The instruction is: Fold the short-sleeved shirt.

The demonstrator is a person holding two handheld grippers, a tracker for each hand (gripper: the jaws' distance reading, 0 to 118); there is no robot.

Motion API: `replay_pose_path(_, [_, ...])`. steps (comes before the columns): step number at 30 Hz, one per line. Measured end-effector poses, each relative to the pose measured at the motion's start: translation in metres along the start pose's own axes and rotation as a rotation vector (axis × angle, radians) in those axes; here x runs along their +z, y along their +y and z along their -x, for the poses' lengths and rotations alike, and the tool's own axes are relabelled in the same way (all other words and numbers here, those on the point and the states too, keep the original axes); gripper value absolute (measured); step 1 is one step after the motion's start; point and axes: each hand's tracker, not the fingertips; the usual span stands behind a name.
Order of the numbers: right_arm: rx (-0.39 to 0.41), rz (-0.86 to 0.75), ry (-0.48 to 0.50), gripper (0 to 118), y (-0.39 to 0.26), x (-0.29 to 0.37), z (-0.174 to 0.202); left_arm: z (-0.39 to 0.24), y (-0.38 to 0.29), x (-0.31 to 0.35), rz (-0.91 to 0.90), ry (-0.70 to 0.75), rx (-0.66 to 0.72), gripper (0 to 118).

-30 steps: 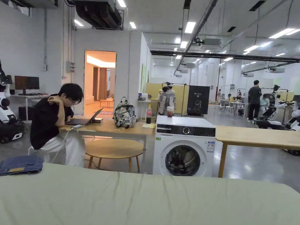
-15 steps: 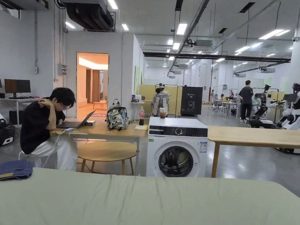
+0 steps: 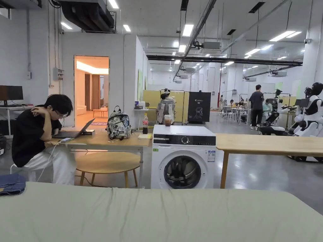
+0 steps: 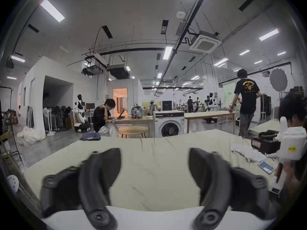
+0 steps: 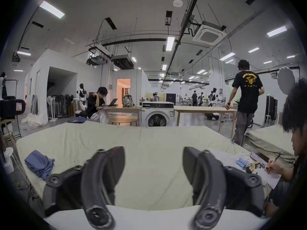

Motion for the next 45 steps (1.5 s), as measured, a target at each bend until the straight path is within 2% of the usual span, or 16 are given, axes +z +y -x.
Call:
replay_pose_path(3, [0.024, -0.022, -0.026, 96, 0.002, 0.002, 0.002, -0.01, -0.001, 0.001, -0.013, 0.004, -0.036, 92])
replay_pose_path(7, [0.086, -0.053, -0.054, 108, 0.006, 0.005, 0.007, -0.014, 0.0, 0.0, -0.021, -0.006, -0.052, 92])
replay_pose_path(18, [0.108, -0.069, -0.021, 108, 0.012, 0.009, 0.011, -0.012, 0.004, 0.0, -0.021, -0.016, -0.011, 92])
replay_pose_path(22, [0.054, -0.068, 0.003, 108, 0.014, 0.01, 0.009, -0.01, 0.006, 0.002, -0.026, -0.015, 0.001, 92])
replay_pose_path(29, [0.041, -0.068, 0.009, 108, 0.014, 0.011, 0.008, -0.008, 0.007, 0.004, -0.03, -0.003, 0.01, 92])
replay_pose_path(33, [0.002, -0.022, 0.054, 108, 0.016, 0.006, 0.005, -0.005, 0.007, 0.004, -0.035, -0.003, 0.027, 92])
replay_pose_path(34, [-0.007, 0.007, 0.039, 108, 0.017, 0.002, 0.006, -0.004, 0.007, 0.004, -0.035, -0.001, 0.029, 92])
replay_pose_path(36, [-0.058, 0.039, 0.019, 108, 0.016, -0.004, 0.004, -0.003, 0.007, 0.003, -0.029, 0.0, 0.035, 92])
replay_pose_path(40, [-0.227, 0.076, 0.042, 108, 0.015, -0.008, -0.008, -0.002, 0.006, 0.003, -0.012, 0.001, 0.042, 92])
replay_pose_path(41, [-0.253, 0.09, 0.024, 108, 0.016, -0.01, -0.011, -0.001, 0.005, 0.003, -0.01, 0.003, 0.04, 92])
replay_pose_path(45, [-0.283, 0.11, -0.032, 108, 0.019, -0.012, -0.017, -0.001, 0.004, 0.003, -0.012, 0.0, 0.054, 92])
